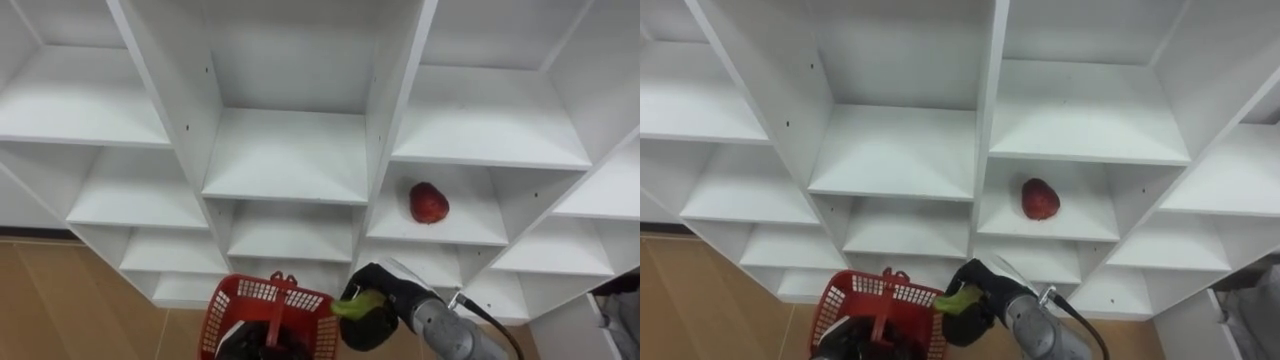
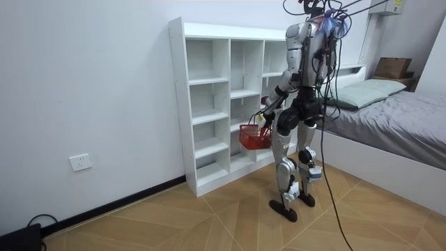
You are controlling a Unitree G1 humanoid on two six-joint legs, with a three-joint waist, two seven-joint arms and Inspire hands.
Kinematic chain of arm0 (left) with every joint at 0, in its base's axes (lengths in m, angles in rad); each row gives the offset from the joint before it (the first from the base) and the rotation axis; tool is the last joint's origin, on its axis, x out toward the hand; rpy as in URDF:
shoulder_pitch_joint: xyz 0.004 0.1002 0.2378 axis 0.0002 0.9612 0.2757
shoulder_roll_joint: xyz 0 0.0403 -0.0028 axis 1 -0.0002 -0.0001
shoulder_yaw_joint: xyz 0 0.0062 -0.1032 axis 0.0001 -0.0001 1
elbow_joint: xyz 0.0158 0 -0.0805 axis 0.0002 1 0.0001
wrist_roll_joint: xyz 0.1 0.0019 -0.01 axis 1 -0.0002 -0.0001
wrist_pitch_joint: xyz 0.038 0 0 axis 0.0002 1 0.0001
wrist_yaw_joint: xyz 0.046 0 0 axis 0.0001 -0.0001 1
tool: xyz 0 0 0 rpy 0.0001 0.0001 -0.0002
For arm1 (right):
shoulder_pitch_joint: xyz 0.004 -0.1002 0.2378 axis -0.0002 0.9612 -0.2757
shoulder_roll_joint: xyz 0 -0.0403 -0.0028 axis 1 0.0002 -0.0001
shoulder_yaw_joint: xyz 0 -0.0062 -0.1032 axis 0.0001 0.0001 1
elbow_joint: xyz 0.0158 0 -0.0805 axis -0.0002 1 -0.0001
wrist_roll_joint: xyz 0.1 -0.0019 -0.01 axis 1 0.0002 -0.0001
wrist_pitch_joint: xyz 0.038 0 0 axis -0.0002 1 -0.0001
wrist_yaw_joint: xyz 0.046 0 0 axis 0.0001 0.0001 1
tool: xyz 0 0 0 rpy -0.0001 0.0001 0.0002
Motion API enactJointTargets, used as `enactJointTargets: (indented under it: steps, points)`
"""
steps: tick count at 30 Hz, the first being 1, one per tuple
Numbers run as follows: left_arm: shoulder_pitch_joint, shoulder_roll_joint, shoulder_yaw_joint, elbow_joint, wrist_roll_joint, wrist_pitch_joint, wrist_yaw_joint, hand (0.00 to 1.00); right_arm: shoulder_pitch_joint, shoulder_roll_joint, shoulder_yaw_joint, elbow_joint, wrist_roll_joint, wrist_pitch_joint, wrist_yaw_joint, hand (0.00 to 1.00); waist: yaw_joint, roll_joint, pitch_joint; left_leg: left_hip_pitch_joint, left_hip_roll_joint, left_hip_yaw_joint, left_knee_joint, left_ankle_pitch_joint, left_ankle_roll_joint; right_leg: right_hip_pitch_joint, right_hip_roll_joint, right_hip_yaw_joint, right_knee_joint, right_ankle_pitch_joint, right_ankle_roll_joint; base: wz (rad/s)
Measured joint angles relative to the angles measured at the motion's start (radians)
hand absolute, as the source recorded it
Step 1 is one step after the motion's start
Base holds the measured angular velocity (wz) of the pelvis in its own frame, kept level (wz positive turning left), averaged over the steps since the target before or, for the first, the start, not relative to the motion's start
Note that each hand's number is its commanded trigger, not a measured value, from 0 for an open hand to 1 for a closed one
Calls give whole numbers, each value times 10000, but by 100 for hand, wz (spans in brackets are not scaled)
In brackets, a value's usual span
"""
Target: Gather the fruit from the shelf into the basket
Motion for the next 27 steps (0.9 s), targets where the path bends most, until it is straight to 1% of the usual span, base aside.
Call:
enactJointTargets:
  steps: [4,7,8,14,18,20,23,27]
  points:
    - [0,-33,-22,0,-23,-2,-114,100,-92,102,9,71,36,-5,39,100,3,-16,7,43,-3,-5,7,0,0,68,-1,-5,-2,0,0,0]
    - [2,-62,-10,-34,-10,-3,-158,100,-134,197,8,240,46,-3,42,100,15,-39,25,112,2,-34,-3,-3,1,153,-2,-9,-22,-2,3,0]
    - [1,-61,-5,-109,-15,-4,-175,100,-156,203,11,241,47,-3,41,100,33,-63,43,109,2,-40,-5,-3,1,152,-4,-6,-25,-3,4,0]
    - [0,-142,-6,-193,-11,-10,-212,100,-191,221,12,391,45,-7,31,100,263,-107,59,104,-5,-38,29,-2,1,160,-8,1,-24,-3,4,0]
    - [18,-111,-1,-192,3,-10,-212,100,-277,251,9,671,43,-8,14,100,346,-114,62,50,-12,-42,43,-3,1,127,-9,-3,-65,-3,4,0]
    - [18,-94,-3,-193,1,-10,-212,100,-278,248,10,675,44,-8,-20,100,395,-122,55,27,-17,-49,44,-2,1,119,-7,-7,-86,-3,4,0]
    - [17,-65,10,-193,52,-9,-212,100,-395,248,10,1011,31,-17,-137,100,458,-166,-1,-12,-13,-90,58,-2,0,92,-6,-48,-134,-1,1,3]
    - [22,-59,10,-192,229,-9,-206,100,-575,229,86,1419,72,-13,-259,100,522,-164,-8,-17,-13,-106,58,-2,0,89,-7,-72,-134,0,0,1]
